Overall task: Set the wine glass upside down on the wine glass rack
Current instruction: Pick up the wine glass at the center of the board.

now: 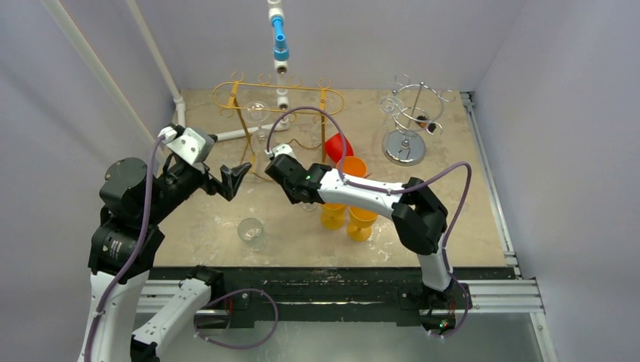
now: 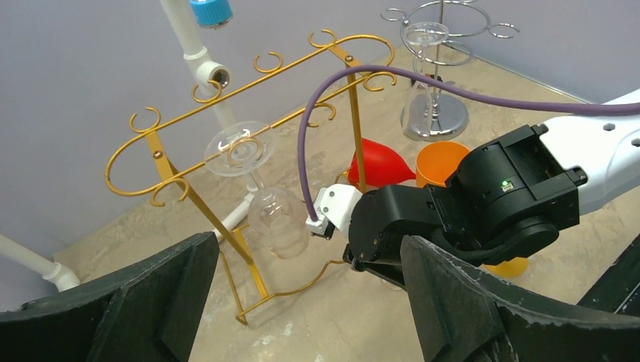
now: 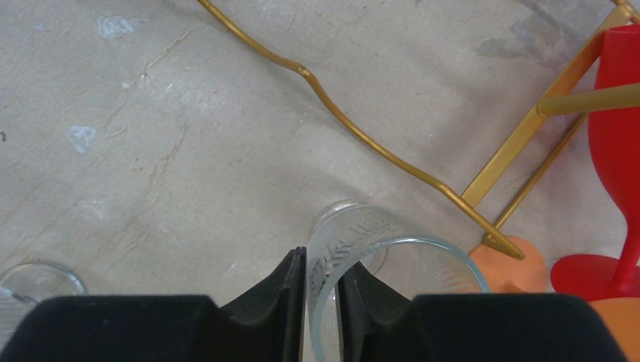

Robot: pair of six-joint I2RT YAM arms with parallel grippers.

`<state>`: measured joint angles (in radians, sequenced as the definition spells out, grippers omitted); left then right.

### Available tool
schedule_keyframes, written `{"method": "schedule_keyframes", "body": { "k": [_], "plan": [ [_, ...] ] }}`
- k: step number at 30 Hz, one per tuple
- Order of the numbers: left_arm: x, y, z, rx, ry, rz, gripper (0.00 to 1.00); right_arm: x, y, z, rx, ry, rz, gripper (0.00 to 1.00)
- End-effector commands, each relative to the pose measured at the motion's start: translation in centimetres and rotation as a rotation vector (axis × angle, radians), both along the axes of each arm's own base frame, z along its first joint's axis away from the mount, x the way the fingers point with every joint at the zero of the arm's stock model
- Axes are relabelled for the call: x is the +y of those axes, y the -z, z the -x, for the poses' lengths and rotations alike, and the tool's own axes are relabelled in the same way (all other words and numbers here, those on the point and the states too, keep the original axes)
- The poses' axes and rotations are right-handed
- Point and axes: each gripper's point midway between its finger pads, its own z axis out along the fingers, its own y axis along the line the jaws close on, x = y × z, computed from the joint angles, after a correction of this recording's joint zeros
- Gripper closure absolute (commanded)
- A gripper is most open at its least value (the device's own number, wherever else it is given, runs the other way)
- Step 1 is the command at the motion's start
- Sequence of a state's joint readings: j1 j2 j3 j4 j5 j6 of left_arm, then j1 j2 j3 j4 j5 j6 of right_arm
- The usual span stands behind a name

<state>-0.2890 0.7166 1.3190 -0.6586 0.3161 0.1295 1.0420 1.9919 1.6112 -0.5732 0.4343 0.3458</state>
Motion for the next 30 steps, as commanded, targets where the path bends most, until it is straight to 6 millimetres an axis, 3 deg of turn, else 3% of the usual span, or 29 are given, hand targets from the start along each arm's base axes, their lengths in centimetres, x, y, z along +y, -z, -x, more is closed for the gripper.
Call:
{"method": "schedule_keyframes", "body": {
  "k": [1,4,7,10,13,17,24,27,30],
  "plan": [
    [-0.2,0.3,0.7,0.018,0.015,0.034,0.00,1.6,-0.3,0.2,0.008,-0.045,-0.046,0.80],
    [-0.2,0.3,1.0,0.019,0.018,0.035,0.00,2.2,-1.5,0.0,-0.003,-0.056,-0.080,0.98],
    [-0.3,0.3,1.1,0.020,0.027,0.035,0.00,2.5,-3.5,0.0,-0.016,-0.062,-0.116,1.00],
    [-0.5,0.2,1.2,0.020,0.039,0.038,0.00,2.8,-7.2,0.5,-0.038,-0.080,-0.192,1.00],
    [-0.8,0.1,1.2,0.027,0.057,0.036,0.00,2.4,-12.2,1.2,-0.073,-0.104,-0.294,1.00],
    [-1.0,0.3,1.2,0.046,0.064,0.035,0.00,0.4,-18.6,3.0,-0.125,-0.130,-0.408,1.00],
    [-1.7,0.8,1.8,0.035,0.115,0.053,0.00,-5.1,-29.2,6.9,-0.234,-0.169,-0.616,1.00],
    [-3.2,1.6,2.6,0.057,0.216,0.058,0.00,-6.4,-32.8,8.2,-0.277,-0.192,-0.725,1.00],
    [-4.9,3.5,3.4,0.114,0.356,0.015,0.00,-6.7,-34.8,9.0,-0.308,-0.213,-0.812,1.00]
  ]
}}
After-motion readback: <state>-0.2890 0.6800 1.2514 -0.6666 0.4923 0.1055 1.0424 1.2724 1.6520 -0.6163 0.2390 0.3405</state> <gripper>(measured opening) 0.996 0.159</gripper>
